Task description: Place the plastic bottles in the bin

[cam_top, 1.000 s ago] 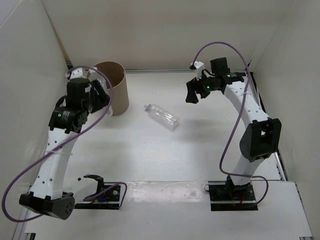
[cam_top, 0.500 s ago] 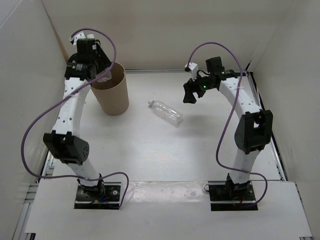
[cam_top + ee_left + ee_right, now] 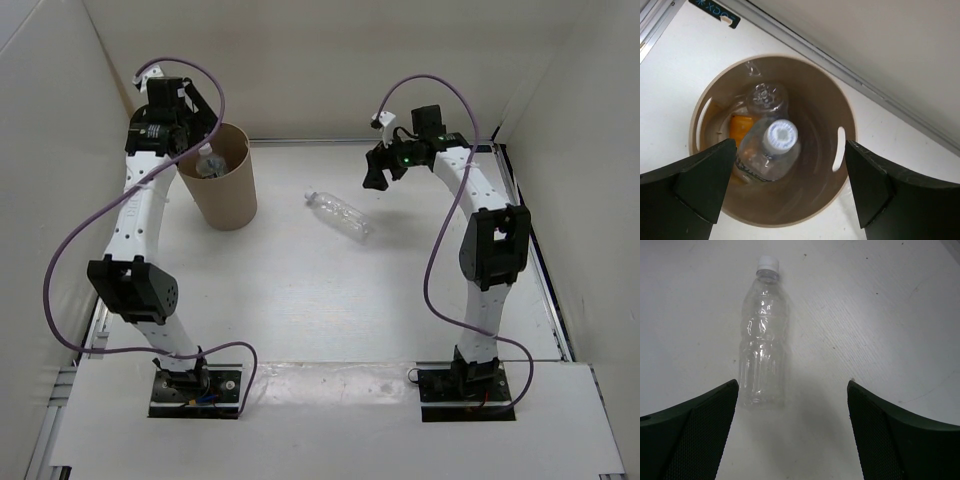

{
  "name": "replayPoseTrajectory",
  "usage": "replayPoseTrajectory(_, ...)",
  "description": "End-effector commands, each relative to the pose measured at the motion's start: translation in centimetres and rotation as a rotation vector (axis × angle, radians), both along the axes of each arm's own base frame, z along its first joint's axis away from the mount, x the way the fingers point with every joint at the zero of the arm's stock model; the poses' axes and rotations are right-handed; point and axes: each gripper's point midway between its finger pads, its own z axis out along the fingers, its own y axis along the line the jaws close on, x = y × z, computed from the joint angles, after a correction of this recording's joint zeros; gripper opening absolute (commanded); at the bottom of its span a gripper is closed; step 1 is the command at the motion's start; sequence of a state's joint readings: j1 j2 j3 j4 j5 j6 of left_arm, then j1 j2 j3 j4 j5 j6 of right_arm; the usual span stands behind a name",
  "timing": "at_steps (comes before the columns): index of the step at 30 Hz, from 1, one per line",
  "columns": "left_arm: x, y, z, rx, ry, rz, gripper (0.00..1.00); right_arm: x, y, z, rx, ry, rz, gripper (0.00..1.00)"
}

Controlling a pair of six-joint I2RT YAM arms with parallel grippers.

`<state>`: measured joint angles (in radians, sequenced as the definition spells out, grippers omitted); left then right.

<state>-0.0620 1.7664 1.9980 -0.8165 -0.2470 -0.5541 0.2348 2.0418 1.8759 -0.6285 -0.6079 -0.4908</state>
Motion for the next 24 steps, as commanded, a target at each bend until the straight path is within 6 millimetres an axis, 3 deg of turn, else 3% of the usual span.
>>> replayPoseTrajectory(1,-3.1,-0.2,3.1,0.003,-0.053,-0.029,1.0,2.6,0.0,1.8,0.073,-0.062,-0.028,0.9)
replayPoseTrajectory(5,-5.8,-0.2,3.5,-0.029,-0.021,-0.024,1.0,2.4,1.0,0.8,0.128,-0.031,0.058,0.9)
replayPoseTrajectory(7,-7.2,-0.5,2.7,-0.047,0.023,-0.034,1.0,2.9,1.7,0.1,0.126,-0.035,0.068,0.9)
replayPoseTrajectory(11,-10.2,-1.0,3.3,-0.082,0.02,-0.041,1.0,3.9,3.5,0.9,0.197,0.003,0.058,0.9)
replayPoseTrajectory(14,-11.4,-0.9,3.7,-0.078,0.016,-0.042,1.0,4.3,4.0,0.1,0.217,0.099,0.0,0.9)
replayPoseTrajectory(16,-12.0,-0.6,3.3,-0.071,0.033,-0.035,1.0,3.3,3.8,-2.9,0.203,0.26,-0.043,0.9)
replayPoseTrajectory(17,-12.2,-0.5,3.4,-0.068,0.033,-0.032,1.0,3.4,4.0,-1.9,0.22,0.27,-0.045,0.9)
replayPoseTrajectory(18,-12.4,-0.4,3.3,-0.069,0.039,-0.029,1.0,2.7,3.9,-2.9,0.214,0.338,-0.069,0.9)
replayPoseTrajectory(21,-12.8,-0.3,2.7,-0.082,0.049,-0.014,1.0,2.1,3.6,-3.1,0.223,0.409,-0.094,0.9)
replayPoseTrajectory(24,-13.3,-0.2,2.1,-0.101,0.047,0.007,1.0,1.5,3.4,-5.1,0.194,0.503,-0.134,0.9)
